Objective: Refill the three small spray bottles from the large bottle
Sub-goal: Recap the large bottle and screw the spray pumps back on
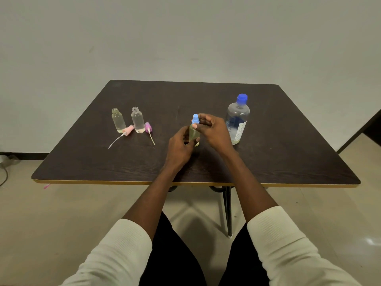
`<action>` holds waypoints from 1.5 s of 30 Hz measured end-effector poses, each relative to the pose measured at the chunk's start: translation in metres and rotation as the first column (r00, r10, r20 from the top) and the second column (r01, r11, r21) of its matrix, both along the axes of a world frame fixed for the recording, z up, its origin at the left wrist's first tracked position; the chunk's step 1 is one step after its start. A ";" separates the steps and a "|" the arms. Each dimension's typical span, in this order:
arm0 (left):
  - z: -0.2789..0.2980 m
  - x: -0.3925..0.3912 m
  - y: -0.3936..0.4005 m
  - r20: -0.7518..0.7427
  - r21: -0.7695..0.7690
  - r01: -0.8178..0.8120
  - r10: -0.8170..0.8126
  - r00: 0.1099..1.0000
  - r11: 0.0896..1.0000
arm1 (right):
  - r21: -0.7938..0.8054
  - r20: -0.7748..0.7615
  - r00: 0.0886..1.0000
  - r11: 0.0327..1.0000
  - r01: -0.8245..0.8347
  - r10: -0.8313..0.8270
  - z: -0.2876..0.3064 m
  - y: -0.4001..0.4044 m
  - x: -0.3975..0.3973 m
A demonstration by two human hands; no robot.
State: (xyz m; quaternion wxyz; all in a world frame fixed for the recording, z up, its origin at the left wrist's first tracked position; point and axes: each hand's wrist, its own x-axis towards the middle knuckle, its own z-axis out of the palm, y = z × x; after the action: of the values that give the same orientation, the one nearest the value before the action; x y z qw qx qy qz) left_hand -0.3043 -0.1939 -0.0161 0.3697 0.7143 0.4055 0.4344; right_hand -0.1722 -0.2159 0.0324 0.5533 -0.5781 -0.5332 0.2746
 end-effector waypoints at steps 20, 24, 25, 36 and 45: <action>0.000 0.001 -0.001 -0.013 0.006 -0.034 0.034 0.999 0.999 | 0.068 0.137 0.980 0.989 0.134 -0.142 0.006 -0.002 -0.012; 0.001 0.001 -0.004 -0.016 -0.045 -0.059 0.058 0.998 0.997 | 0.006 0.142 0.989 0.999 0.034 -0.035 0.002 -0.002 -0.012; 0.002 0.001 -0.005 -0.015 -0.038 -0.048 0.048 0.999 0.998 | -0.009 0.140 0.990 1.000 0.009 -0.008 0.002 -0.001 -0.011; 0.000 -0.001 -0.004 -0.038 0.020 -0.038 0.039 0.999 0.999 | 0.116 0.095 0.986 0.985 0.127 -0.139 0.002 0.002 -0.018; 0.002 0.000 -0.004 0.004 -0.004 -0.039 0.039 0.999 0.999 | 0.034 0.061 0.998 0.999 -0.007 0.005 0.001 -0.002 -0.001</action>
State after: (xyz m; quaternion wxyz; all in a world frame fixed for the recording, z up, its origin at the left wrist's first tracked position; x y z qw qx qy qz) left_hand -0.3040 -0.1977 -0.0143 0.3636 0.7045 0.4194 0.4423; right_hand -0.1729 -0.2177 0.0336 0.5456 -0.5750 -0.5563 0.2493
